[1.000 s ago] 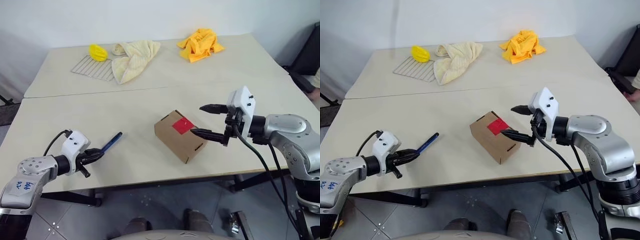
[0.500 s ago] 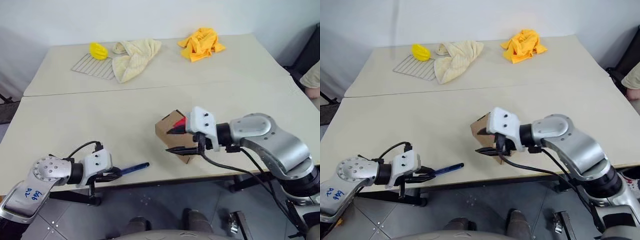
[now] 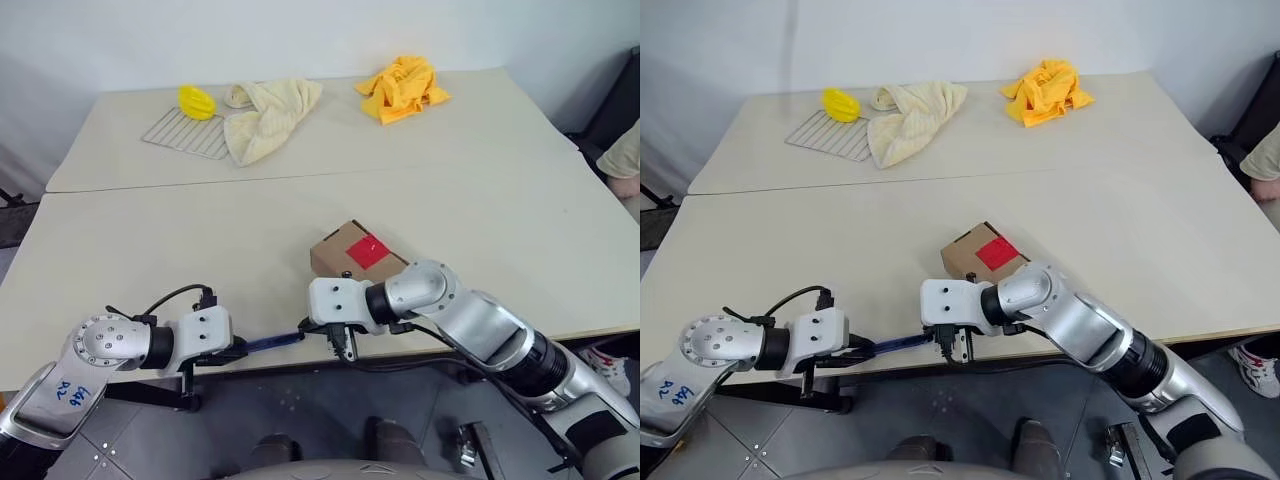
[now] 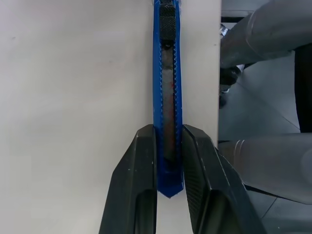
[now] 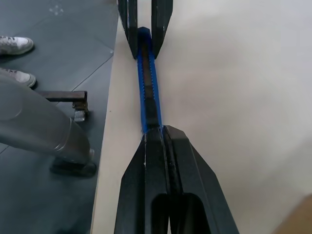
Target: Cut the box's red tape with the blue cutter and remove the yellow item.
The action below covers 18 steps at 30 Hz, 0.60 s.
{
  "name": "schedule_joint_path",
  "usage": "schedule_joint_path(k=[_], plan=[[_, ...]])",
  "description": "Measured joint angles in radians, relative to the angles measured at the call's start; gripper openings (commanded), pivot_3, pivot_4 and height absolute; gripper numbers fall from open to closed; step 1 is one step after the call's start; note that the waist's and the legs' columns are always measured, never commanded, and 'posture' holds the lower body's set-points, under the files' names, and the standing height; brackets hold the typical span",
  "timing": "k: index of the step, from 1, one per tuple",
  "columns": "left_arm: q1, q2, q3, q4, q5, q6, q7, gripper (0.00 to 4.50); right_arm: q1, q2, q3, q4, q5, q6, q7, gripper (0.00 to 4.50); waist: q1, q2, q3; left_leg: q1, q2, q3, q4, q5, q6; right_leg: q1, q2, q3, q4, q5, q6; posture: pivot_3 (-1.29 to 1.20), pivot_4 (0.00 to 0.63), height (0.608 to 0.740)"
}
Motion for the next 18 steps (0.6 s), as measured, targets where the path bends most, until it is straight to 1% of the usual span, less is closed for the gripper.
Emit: schedule_joint_path(k=[5,13,18], plan=[[0.015,0.006,0.005,-0.031,0.0,0.029,0.0,0.46,0.005,0.041,0.039,0.073,-0.062,-0.067,0.017,0.06,-0.003,0.0,0.0,0.0,0.0,0.0,0.0,0.0,0.0,0.0,0.0,0.0,0.0,0.0,0.0,0.0,0.15,0.74],[0.026,0.006,0.007,-0.049,-0.001,0.05,0.0,0.46,0.026,0.041,0.049,0.099,-0.117,-0.134,0.064,0.06,-0.003,0.0,0.0,0.0,0.0,0.0,0.0,0.0,0.0,0.0,0.0,0.0,0.0,0.0,0.0,0.0,0.15,0.74],[0.022,0.006,0.005,-0.051,-0.001,0.059,-0.001,0.46,0.04,0.048,0.045,0.099,-0.125,-0.15,0.084,0.06,-0.003,-0.001,0.0,0.0,0.0,0.0,0.0,0.0,0.0,0.0,0.0,0.0,0.0,0.0,0.0,0.0,0.15,0.74]])
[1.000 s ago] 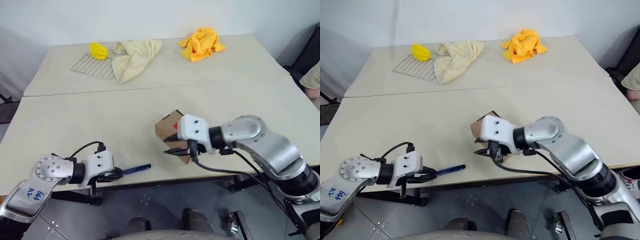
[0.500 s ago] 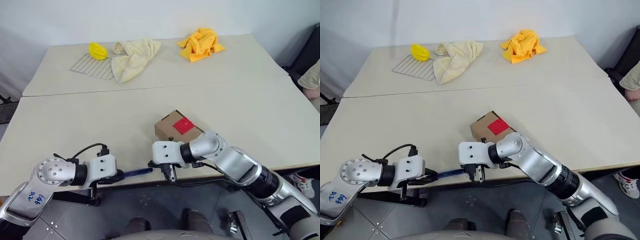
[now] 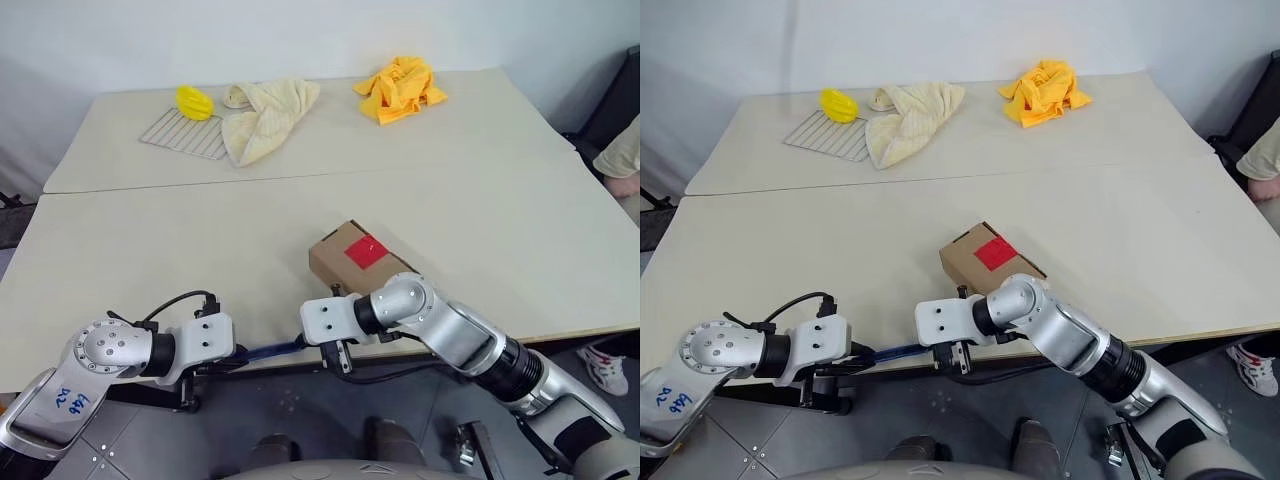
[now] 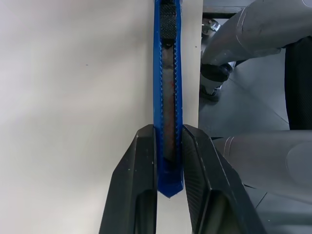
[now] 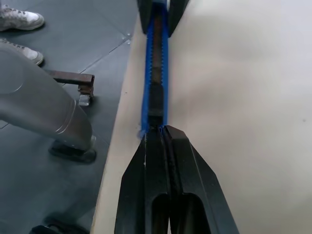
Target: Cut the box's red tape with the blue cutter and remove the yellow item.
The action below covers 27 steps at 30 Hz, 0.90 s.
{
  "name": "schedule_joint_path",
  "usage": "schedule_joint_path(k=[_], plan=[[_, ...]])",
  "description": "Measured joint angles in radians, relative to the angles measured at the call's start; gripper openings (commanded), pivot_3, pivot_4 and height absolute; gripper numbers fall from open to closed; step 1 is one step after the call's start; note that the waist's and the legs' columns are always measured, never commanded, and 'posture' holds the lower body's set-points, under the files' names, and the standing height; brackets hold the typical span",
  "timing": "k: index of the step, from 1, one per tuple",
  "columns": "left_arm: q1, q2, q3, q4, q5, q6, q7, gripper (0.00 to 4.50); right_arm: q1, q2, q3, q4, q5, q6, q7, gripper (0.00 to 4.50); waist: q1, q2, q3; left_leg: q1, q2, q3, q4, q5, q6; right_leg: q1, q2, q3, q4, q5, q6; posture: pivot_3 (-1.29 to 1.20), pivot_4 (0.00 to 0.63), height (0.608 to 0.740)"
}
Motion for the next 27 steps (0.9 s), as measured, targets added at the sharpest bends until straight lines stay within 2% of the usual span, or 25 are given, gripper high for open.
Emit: schedule_joint_path(k=[15,27], plan=[[-0.031,0.0,-0.021,0.005,0.002,0.02,-0.004,0.46,0.007,0.021,-0.012,0.04,-0.043,-0.062,0.015,0.06,0.003,0.0,-0.001,0.001,0.0,0.0,0.0,0.0,0.0,0.001,0.0,0.0,0.0,0.0,0.0,0.0,0.15,0.74],[-0.044,0.0,-0.027,0.005,0.004,0.032,-0.002,0.46,0.025,0.118,0.002,0.072,-0.089,-0.069,0.015,0.06,0.003,0.0,-0.002,0.001,0.0,0.0,0.0,0.0,0.0,0.001,0.0,0.0,0.001,0.0,0.0,0.0,0.15,0.74]])
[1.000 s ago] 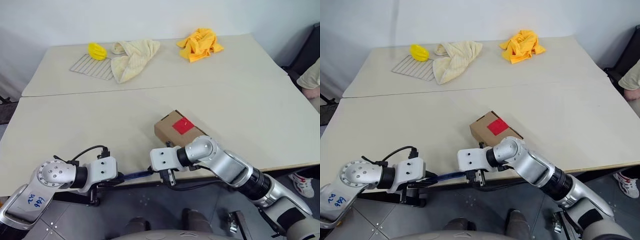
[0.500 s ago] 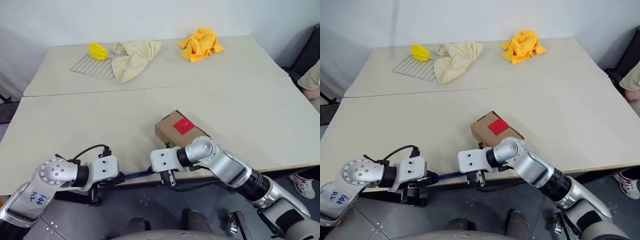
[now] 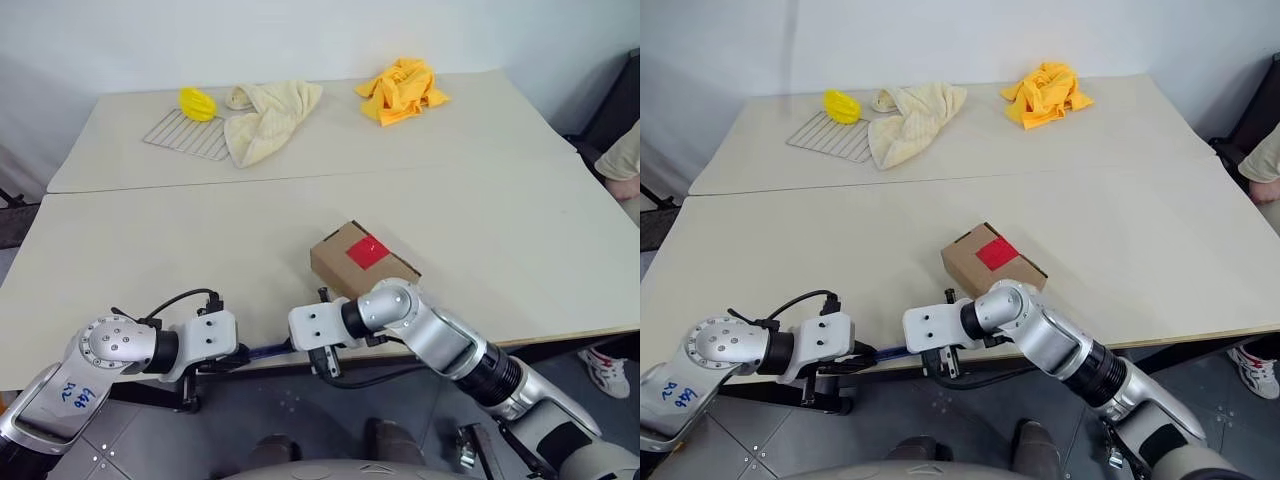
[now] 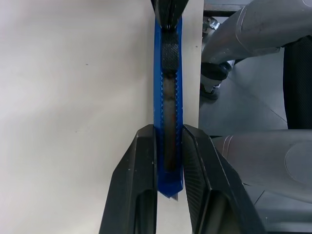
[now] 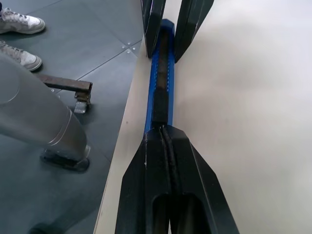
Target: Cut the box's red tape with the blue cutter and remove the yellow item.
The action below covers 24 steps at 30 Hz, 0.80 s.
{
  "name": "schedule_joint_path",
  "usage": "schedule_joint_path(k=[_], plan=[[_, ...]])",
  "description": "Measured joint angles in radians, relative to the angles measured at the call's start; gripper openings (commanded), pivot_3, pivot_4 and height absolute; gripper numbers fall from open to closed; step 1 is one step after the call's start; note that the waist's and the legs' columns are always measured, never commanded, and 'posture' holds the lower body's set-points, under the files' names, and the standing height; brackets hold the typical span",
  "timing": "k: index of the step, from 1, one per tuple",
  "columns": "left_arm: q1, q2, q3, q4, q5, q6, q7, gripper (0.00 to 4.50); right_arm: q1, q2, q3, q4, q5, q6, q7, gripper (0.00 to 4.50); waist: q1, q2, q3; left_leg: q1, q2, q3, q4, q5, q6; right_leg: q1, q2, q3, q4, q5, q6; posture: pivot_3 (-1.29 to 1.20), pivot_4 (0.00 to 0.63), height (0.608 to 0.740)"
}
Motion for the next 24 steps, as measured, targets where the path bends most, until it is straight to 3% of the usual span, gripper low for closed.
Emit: schedule_joint_path(k=[9,15,18,21,24], plan=[[-0.012,-0.003,-0.011,0.001,0.007,0.009,-0.001,0.46,-0.021,0.126,0.022,0.104,-0.032,-0.022,-0.02,0.06,0.001,0.001,-0.002,0.001,0.0,0.0,0.0,0.0,0.0,0.001,0.0,0.0,0.001,0.0,0.0,0.0,0.15,0.74],[-0.02,-0.019,-0.013,0.014,0.014,0.001,0.003,0.46,-0.02,0.129,0.009,0.116,-0.03,-0.016,-0.018,0.06,0.002,0.001,-0.002,0.007,0.0,-0.001,0.0,0.0,0.0,0.007,0.0,0.0,0.0,0.0,0.0,0.0,0.15,0.74],[-0.017,-0.084,0.006,0.066,0.022,-0.075,0.046,0.46,-0.014,0.082,-0.094,0.033,0.035,0.105,-0.007,0.06,0.013,0.001,-0.001,0.008,0.0,-0.004,0.001,0.0,0.001,0.009,0.0,-0.001,-0.001,0.0,0.0,0.0,0.15,0.74],[-0.016,-0.136,0.034,0.157,0.047,-0.214,0.106,0.46,-0.017,0.022,-0.229,-0.09,0.15,0.254,0.029,0.64,0.015,-0.001,0.0,0.008,0.001,-0.005,0.0,-0.001,0.0,0.009,0.0,-0.001,-0.001,0.0,-0.001,0.0,0.15,0.74],[-0.031,-0.179,0.081,0.279,0.069,-0.364,0.148,0.46,-0.075,0.01,-0.379,-0.133,0.269,0.454,0.012,1.64,0.005,-0.001,0.001,0.008,0.002,-0.005,-0.001,-0.001,0.0,0.008,0.001,-0.001,0.0,0.0,-0.002,0.0,0.15,0.74]])
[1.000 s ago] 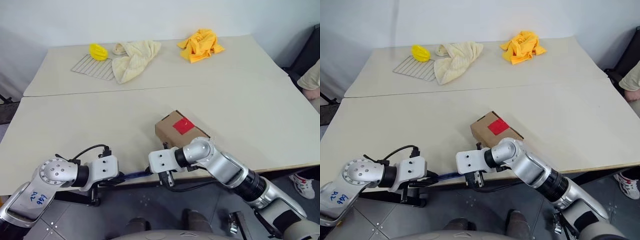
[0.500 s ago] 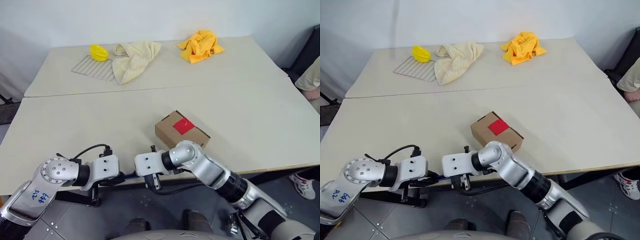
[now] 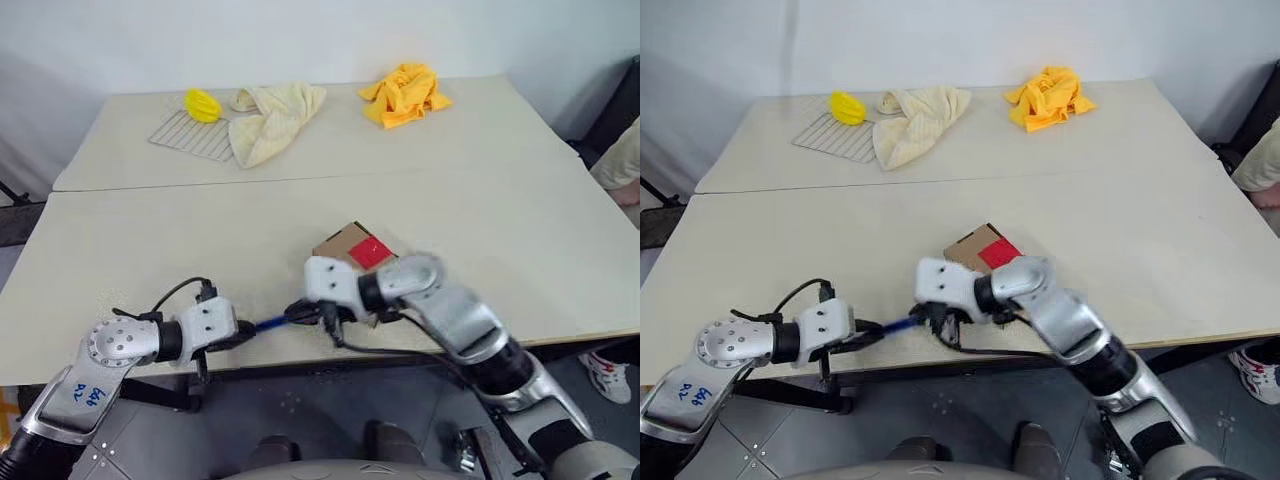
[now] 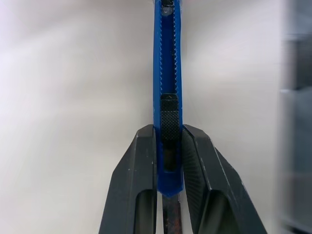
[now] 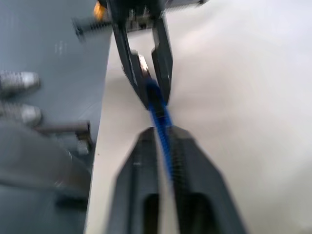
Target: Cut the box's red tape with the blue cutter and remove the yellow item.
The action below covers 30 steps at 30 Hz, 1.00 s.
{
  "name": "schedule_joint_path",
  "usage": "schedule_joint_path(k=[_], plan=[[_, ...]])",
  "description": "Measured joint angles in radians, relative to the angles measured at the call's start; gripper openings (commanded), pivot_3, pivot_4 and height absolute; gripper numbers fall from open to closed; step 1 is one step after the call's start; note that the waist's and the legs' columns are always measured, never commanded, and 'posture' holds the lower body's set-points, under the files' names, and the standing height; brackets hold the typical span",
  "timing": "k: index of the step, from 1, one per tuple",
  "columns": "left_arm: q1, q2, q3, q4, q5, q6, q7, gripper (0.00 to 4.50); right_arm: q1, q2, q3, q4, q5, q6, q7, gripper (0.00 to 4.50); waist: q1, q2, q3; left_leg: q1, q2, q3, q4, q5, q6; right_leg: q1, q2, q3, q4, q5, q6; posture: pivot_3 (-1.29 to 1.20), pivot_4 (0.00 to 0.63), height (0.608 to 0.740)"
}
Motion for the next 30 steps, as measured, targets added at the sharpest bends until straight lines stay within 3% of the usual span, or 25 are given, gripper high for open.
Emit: schedule_joint_path(k=[3,8,15,30], plan=[[-0.038,-0.041,0.02,0.094,0.011,-0.134,0.029,0.46,-0.081,-0.047,-0.113,-0.004,0.073,0.142,-0.022,2.78,-0.007,0.0,0.0,-0.001,0.0,0.0,-0.001,-0.001,-0.001,-0.001,0.0,-0.001,-0.001,0.0,0.0,0.0,0.15,0.74],[-0.118,-0.131,0.036,0.216,0.019,-0.36,0.076,0.46,-0.17,-0.051,-0.163,0.092,0.154,0.27,-0.07,4.47,-0.01,-0.001,0.001,-0.004,-0.001,0.003,-0.001,-0.001,0.0,-0.005,-0.001,-0.003,-0.001,0.0,0.0,0.0,0.15,0.74],[-0.19,-0.189,0.04,0.277,0.047,-0.525,0.132,0.46,-0.317,0.013,-0.201,0.314,0.202,0.36,-0.162,4.47,-0.033,-0.001,0.001,-0.01,-0.001,0.007,0.001,-0.001,0.0,-0.011,-0.002,-0.006,0.001,0.0,0.0,0.0,0.15,0.74],[-0.243,-0.22,0.029,0.284,0.111,-0.59,0.208,0.46,-0.411,0.09,-0.184,0.524,0.269,0.419,-0.196,4.47,-0.038,-0.001,0.001,-0.01,-0.001,0.007,0.001,-0.001,0.0,-0.011,-0.002,-0.008,0.001,0.0,0.0,0.0,0.15,0.74]])
